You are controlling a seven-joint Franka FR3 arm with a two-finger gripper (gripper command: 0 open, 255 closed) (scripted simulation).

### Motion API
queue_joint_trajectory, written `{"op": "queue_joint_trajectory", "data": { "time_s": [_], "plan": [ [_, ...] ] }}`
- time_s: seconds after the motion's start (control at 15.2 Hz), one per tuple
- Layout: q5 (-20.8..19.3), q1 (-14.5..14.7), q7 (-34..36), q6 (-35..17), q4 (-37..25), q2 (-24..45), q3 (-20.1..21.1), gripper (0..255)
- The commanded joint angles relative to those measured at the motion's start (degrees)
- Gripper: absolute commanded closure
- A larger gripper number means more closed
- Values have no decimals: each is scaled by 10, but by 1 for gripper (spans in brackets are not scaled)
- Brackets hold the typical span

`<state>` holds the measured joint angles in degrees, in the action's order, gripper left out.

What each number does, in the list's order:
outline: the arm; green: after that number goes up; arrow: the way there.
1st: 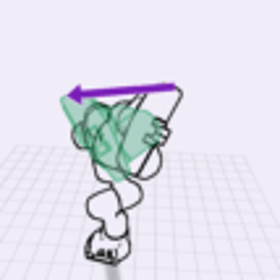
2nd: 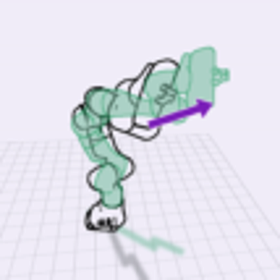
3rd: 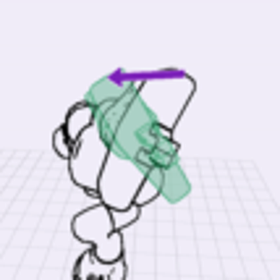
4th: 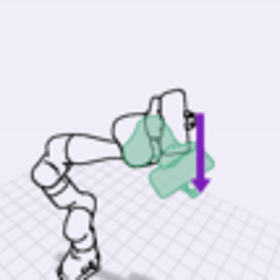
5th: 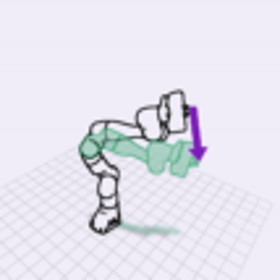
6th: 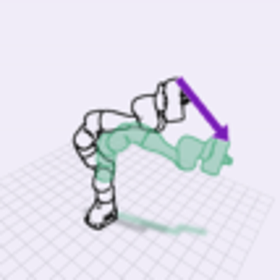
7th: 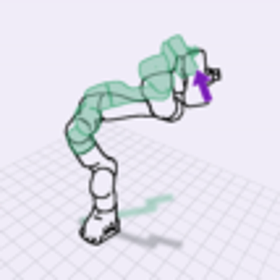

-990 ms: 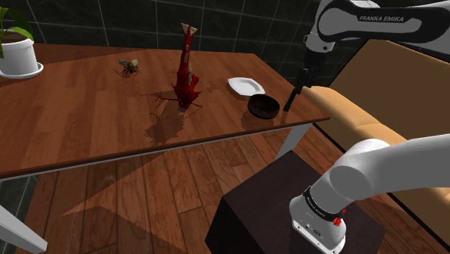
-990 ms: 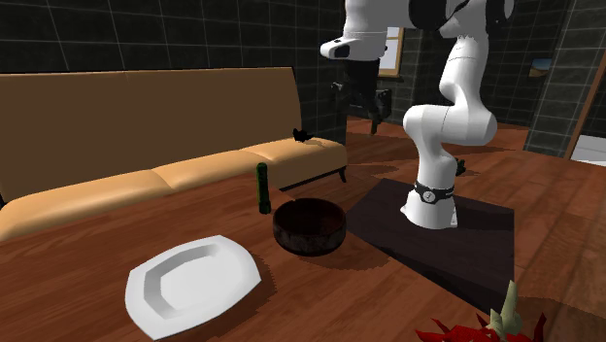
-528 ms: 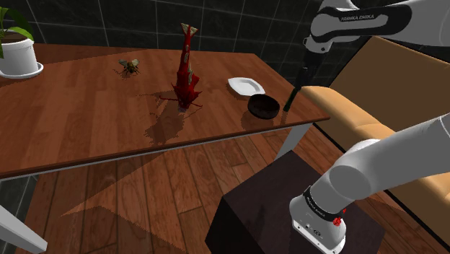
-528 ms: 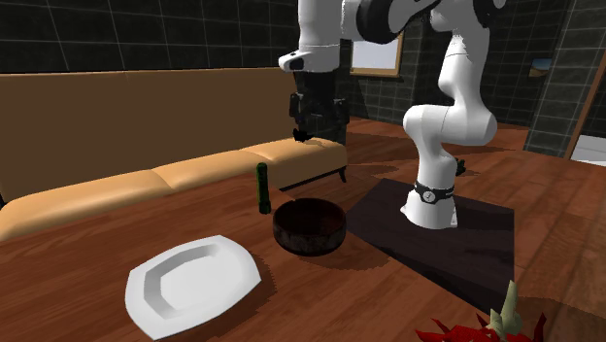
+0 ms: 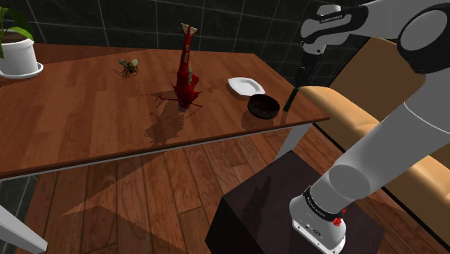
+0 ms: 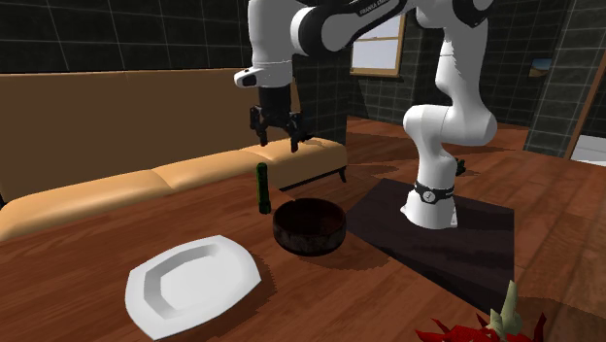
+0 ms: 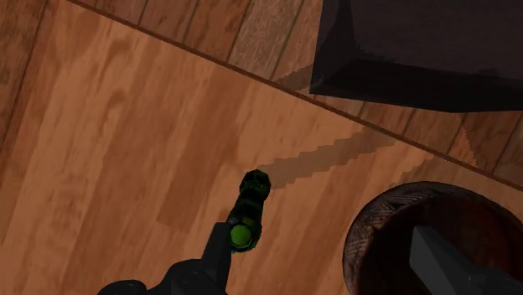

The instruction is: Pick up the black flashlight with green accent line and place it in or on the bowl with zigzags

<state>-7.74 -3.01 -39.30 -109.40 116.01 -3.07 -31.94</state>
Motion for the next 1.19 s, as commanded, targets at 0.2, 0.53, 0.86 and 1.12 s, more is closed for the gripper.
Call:
{"op": "queue_joint_trajectory", "data": {
  "time_s": [0.2, 0.53, 0.86, 1.12],
  "plan": [
    [58, -22, -74, -14, -70, 97, -20, 0],
    [63, -25, -78, -52, -41, 107, -20, 0],
    [66, -26, -79, -63, -33, 111, -20, 0],
    [66, -26, -79, -63, -33, 111, -20, 0]
  ]
}}
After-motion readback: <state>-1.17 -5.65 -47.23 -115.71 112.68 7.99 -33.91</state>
